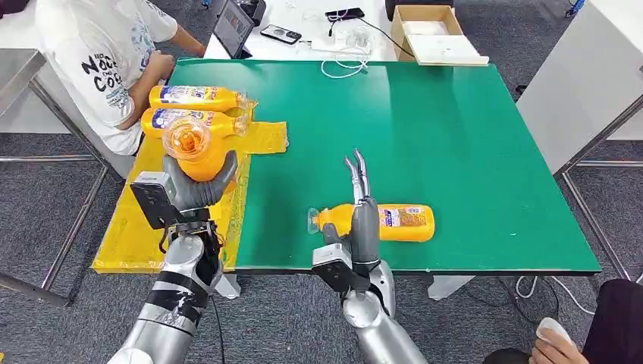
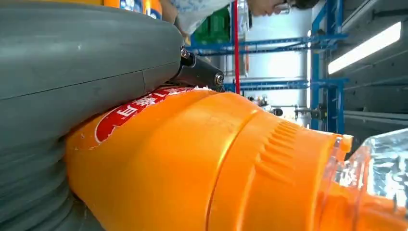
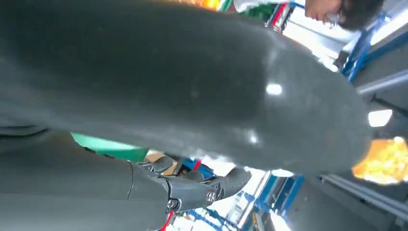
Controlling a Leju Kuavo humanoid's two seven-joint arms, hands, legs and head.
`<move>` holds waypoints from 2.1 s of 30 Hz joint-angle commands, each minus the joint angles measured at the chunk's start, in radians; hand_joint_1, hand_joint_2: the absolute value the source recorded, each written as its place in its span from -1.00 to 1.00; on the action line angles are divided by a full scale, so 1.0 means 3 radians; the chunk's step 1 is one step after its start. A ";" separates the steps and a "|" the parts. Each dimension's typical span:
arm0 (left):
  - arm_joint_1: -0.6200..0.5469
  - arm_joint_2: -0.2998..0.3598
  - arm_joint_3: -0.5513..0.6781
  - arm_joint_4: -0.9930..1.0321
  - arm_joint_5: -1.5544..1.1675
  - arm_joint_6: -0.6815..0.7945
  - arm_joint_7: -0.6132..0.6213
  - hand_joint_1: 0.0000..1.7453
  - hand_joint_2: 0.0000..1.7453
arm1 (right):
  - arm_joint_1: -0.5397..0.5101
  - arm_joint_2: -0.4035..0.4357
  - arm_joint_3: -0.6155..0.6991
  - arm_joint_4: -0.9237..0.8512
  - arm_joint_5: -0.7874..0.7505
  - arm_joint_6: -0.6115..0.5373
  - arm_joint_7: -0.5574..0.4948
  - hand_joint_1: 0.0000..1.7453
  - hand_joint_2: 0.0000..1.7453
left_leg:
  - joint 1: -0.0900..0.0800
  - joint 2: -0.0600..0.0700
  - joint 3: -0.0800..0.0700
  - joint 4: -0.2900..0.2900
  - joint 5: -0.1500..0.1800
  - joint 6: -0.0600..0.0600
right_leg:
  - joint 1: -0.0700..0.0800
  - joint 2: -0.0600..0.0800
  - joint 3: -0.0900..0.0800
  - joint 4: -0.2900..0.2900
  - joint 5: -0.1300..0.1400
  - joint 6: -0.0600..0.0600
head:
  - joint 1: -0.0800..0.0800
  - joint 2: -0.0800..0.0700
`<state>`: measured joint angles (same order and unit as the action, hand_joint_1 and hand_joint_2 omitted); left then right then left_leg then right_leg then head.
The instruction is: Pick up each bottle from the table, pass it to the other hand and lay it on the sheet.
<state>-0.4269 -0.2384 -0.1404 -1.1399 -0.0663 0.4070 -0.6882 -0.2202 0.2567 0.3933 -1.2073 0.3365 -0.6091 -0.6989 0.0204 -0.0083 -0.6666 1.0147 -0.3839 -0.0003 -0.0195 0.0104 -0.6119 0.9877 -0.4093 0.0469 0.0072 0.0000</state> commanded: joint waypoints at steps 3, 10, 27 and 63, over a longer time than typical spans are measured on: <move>-0.0270 0.0094 0.0121 0.0389 -0.0339 0.0393 -0.0033 1.00 1.00 | -0.0014 -0.0160 0.0167 -0.0208 -0.0188 -0.0290 0.0002 -1.00 -1.00 | 0.0000 0.0000 0.0009 -0.0001 -0.0003 0.0002 | 0.0002 -0.0003 0.0010 -0.0002 -0.0003 -0.0005 | 0.0000 0.0000; -0.0774 0.0293 0.0962 0.1752 -0.3386 0.0971 0.0702 1.00 1.00 | -0.0009 -0.0121 -0.0004 -0.0311 -0.0385 -0.0272 0.0002 -1.00 1.00 | 0.0000 0.0005 0.0025 -0.0004 -0.0005 0.0002 | 0.0002 0.0000 0.0023 -0.0003 -0.0005 -0.0009 | -0.0001 0.0000; -0.1055 0.0681 0.0724 0.2894 -0.4847 0.0849 0.1684 1.00 1.00 | -0.0119 -0.0144 0.0098 -0.0131 -0.0501 -0.0203 0.0002 -1.00 1.00 | 0.0001 0.0008 0.0015 -0.0001 -0.0005 0.0003 | 0.0002 0.0003 0.0014 -0.0001 -0.0003 -0.0006 | 0.0000 0.0000; -0.1062 0.0367 0.1936 0.2822 -0.3084 -0.0993 0.0914 -1.00 -1.00 | -0.0152 -0.0019 -0.0251 0.0404 -0.0292 0.0301 0.0002 -1.00 1.00 | -0.0001 -0.0035 0.0062 -0.0004 0.0005 0.0005 | 0.0001 -0.0041 0.0050 -0.0002 -0.0014 -0.0016 | 0.0000 0.0000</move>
<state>-0.7515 -0.0709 0.2536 -0.3334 -1.1259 0.1260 -0.3463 -0.2305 0.2502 0.3693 -1.1730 0.2395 -0.5288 -0.7004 0.0207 -0.0207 -0.6488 1.0137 -0.3826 -0.0002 -0.0193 -0.0016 -0.6007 0.9875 -0.4144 0.0431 0.0073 0.0000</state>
